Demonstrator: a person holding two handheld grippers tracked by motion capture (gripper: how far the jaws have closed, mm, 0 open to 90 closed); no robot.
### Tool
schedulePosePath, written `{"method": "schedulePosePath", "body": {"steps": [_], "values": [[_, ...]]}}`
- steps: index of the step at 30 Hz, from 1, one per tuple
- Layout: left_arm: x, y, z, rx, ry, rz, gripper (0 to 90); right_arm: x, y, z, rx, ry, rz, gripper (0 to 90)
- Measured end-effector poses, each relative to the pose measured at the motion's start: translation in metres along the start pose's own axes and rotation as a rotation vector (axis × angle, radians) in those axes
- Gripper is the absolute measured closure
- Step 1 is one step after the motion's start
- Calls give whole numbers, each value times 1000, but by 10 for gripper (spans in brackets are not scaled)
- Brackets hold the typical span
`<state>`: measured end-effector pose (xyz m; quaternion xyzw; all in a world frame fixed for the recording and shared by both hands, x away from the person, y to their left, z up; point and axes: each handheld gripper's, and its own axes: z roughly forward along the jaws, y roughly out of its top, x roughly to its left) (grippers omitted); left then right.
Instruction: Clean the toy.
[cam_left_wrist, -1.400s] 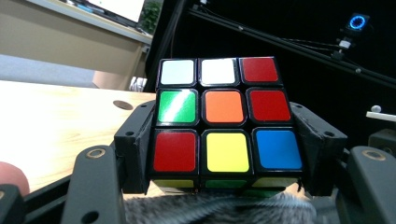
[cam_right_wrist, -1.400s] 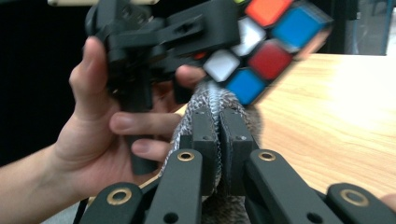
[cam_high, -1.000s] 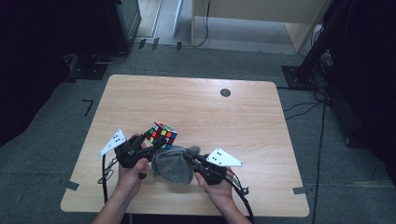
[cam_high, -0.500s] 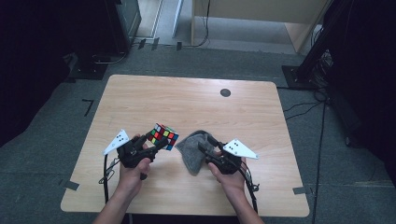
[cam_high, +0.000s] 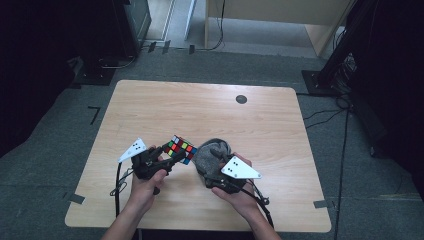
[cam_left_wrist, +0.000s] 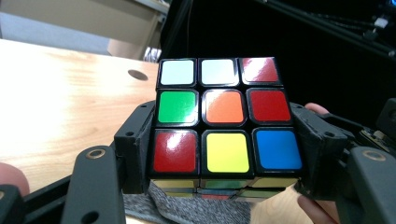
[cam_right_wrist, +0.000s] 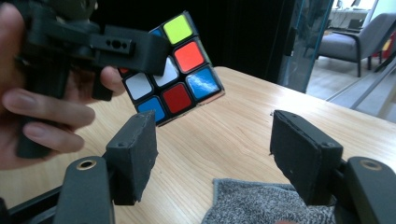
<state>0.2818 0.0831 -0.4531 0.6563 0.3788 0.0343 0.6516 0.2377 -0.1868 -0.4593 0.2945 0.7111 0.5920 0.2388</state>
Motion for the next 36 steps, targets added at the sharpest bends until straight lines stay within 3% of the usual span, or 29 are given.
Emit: {"method": "schedulePosePath", "body": {"steps": [6, 13, 19, 26, 36], "values": [[-5, -1, 6, 31, -16, -23, 338, 8, -3, 4, 37, 7, -59, 265], [-15, -3, 11, 56, -56, -40, 338, 22, -3, 6, 44, -27, -149, 197], [-20, -6, 18, 103, -97, -46, 338, 25, -4, 5, 28, -59, -181, 232], [-17, -8, 22, 160, -104, -75, 338, 26, -6, 5, 8, -66, -231, 302], [-16, -7, 23, 187, -115, -70, 339, 26, -7, 5, 23, -54, -260, 326]]}}
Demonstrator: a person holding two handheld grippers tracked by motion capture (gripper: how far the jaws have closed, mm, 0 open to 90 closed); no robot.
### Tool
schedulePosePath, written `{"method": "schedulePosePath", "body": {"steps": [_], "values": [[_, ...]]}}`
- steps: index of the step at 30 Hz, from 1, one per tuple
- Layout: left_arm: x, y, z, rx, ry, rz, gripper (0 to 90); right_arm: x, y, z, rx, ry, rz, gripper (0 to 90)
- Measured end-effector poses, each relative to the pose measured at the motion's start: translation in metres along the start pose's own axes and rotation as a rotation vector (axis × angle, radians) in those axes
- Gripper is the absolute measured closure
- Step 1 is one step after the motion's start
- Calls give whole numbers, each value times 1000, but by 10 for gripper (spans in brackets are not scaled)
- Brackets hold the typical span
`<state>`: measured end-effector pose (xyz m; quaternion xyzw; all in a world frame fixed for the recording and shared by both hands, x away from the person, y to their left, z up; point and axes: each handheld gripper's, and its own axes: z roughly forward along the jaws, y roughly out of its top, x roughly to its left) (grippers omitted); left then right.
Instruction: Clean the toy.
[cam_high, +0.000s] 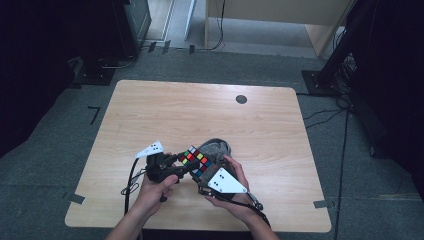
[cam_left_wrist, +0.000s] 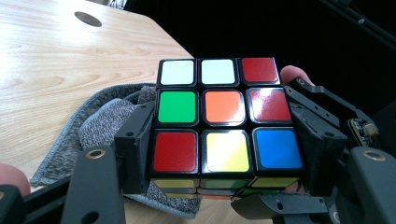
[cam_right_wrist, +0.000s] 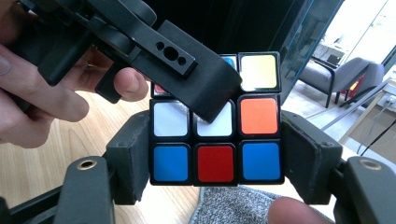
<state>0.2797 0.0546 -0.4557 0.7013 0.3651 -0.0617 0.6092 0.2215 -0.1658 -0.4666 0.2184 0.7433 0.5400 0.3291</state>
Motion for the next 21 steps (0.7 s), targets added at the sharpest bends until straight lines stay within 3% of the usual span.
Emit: {"method": "schedulePosePath", "body": {"steps": [6, 15, 18, 21], "values": [[0, 0, 0, 6, -8, 13, 340, -3, 0, -1, 2, 26, 3, 334], [2, 1, 1, 12, -7, 3, 333, 0, 0, -1, 6, 5, -5, 344], [3, 4, -3, 7, 6, 26, 252, -2, 0, 0, 25, -8, 2, 345], [6, 8, -9, -14, 12, 36, 244, -7, -3, -1, 44, -20, 19, 346]]}}
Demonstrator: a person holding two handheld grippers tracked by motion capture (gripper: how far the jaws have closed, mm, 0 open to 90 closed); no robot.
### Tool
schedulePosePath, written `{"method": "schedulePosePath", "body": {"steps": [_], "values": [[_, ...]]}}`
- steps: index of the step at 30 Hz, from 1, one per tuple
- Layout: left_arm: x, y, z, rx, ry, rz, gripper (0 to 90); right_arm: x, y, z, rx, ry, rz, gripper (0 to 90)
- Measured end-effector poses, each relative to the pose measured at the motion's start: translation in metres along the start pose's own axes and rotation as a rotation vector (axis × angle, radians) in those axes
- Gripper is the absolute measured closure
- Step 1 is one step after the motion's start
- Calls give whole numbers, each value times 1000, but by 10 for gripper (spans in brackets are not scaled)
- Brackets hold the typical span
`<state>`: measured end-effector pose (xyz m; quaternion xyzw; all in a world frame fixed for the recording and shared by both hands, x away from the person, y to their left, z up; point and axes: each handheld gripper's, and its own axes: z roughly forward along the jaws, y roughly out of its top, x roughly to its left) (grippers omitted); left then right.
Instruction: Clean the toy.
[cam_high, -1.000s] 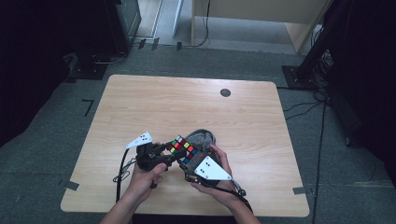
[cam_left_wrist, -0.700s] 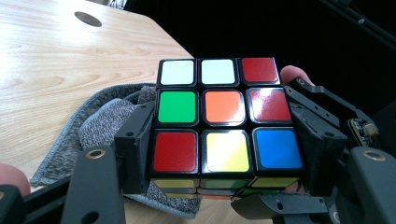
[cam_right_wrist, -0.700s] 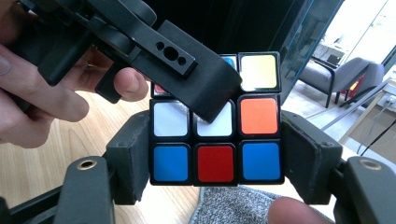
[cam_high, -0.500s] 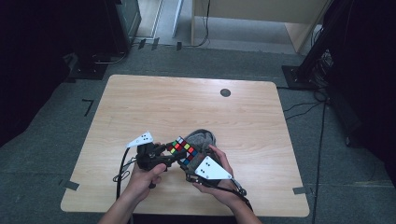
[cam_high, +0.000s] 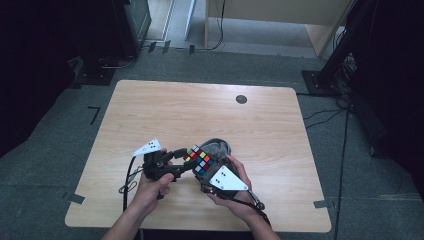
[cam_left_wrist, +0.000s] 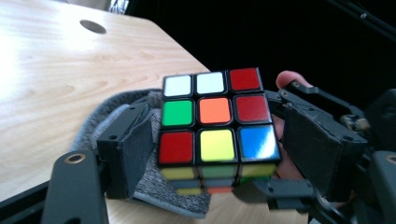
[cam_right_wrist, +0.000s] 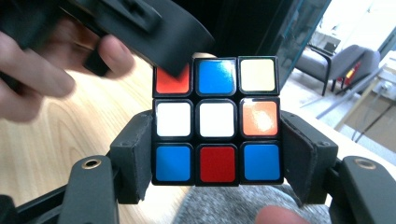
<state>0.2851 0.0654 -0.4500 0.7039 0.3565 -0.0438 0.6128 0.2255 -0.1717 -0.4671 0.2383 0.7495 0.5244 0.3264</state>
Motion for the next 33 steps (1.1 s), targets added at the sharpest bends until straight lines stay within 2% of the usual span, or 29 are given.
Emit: {"method": "schedulePosePath", "body": {"steps": [2, 5, 7, 12, 14, 16, 18, 22, 25, 29, 33], "values": [[3, 2, -5, -22, 6, -1, 235, -5, -1, -1, 7, -4, 15, 346], [6, 3, -10, -38, 28, 24, 206, -16, -1, -4, 10, -13, 51, 346], [7, 3, -11, -29, 71, 81, 188, -23, -1, -6, 14, -14, 79, 346], [5, -4, -8, 25, 189, 258, 173, -37, 2, -12, 22, 5, 152, 345], [1, -8, -5, 44, 232, 344, 174, -39, 3, -13, 20, 11, 176, 346], [-3, -10, -3, 54, 242, 396, 178, -41, 4, -13, 22, 35, 226, 345], [-9, -13, 0, 66, 249, 472, 180, -41, 5, -14, 23, 56, 257, 345], [-17, -20, 6, 90, 250, 576, 181, -41, 14, -14, 65, 88, 330, 345], [-21, -24, 9, 103, 268, 625, 179, -41, 19, -15, 88, 129, 393, 344], [-25, -27, 11, 103, 277, 674, 177, -41, 20, -13, 116, 154, 456, 344], [-30, -31, 14, 117, 295, 747, 175, -39, 21, -10, 137, 172, 508, 344]]}}
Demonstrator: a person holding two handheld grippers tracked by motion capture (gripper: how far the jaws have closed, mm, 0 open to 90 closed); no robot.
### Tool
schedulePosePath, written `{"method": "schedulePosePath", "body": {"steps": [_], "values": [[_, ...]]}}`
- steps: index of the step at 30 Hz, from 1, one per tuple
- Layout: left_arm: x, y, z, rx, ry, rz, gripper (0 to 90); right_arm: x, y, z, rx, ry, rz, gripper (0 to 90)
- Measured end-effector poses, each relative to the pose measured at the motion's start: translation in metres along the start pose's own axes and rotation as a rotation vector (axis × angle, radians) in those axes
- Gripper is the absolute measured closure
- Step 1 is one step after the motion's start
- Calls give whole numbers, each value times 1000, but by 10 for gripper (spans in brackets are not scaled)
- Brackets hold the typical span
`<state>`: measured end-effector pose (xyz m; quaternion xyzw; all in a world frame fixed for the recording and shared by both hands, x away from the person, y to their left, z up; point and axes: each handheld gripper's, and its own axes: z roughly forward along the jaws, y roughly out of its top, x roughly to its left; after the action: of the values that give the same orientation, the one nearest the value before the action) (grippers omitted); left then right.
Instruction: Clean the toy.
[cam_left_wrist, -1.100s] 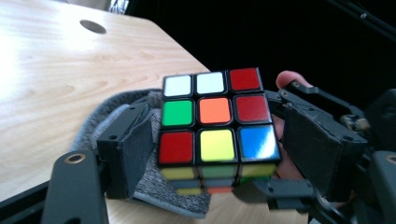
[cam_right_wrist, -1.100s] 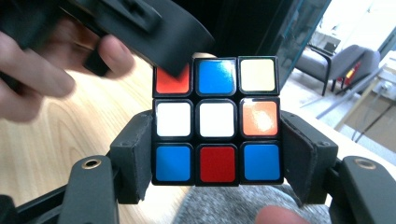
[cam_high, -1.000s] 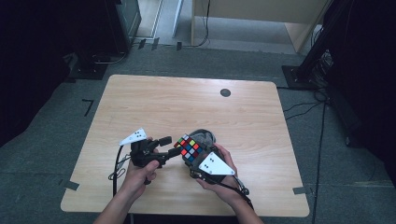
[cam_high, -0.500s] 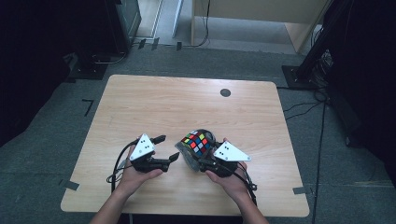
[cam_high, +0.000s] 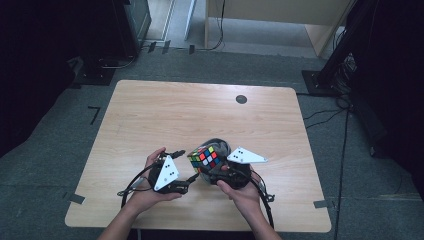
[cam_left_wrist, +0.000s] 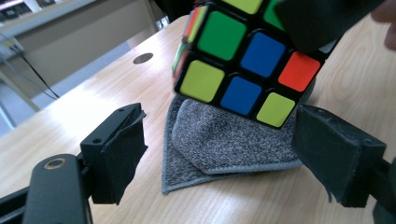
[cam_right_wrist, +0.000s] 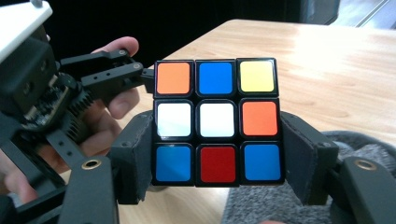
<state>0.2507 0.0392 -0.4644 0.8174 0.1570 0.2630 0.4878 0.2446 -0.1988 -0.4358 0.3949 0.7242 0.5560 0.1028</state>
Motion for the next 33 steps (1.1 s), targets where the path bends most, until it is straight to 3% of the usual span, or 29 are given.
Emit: {"method": "schedulePosePath", "body": {"steps": [8, 14, 21, 24, 28, 30, 33], "values": [[-11, 1, 2, -2, 12, 91, 180, 6, -1, 4, 29, 18, 23, 344], [-15, 2, 3, -9, 26, 124, 202, 13, -3, 11, 63, 39, 24, 344], [-20, 0, 4, -8, 42, 184, 324, 12, -4, 16, 108, 42, 63, 326], [-15, -4, 5, 9, 55, 155, 331, 10, -2, 13, 87, 14, 45, 223], [1, -6, 0, -6, 68, 51, 333, -2, 5, 0, 21, 7, 57, 200], [8, -8, -2, -14, 67, -4, 333, -10, 6, -4, -1, -49, 65, 200], [10, -10, -2, -16, 60, -44, 333, -23, -3, 1, 23, -178, 73, 180]]}}
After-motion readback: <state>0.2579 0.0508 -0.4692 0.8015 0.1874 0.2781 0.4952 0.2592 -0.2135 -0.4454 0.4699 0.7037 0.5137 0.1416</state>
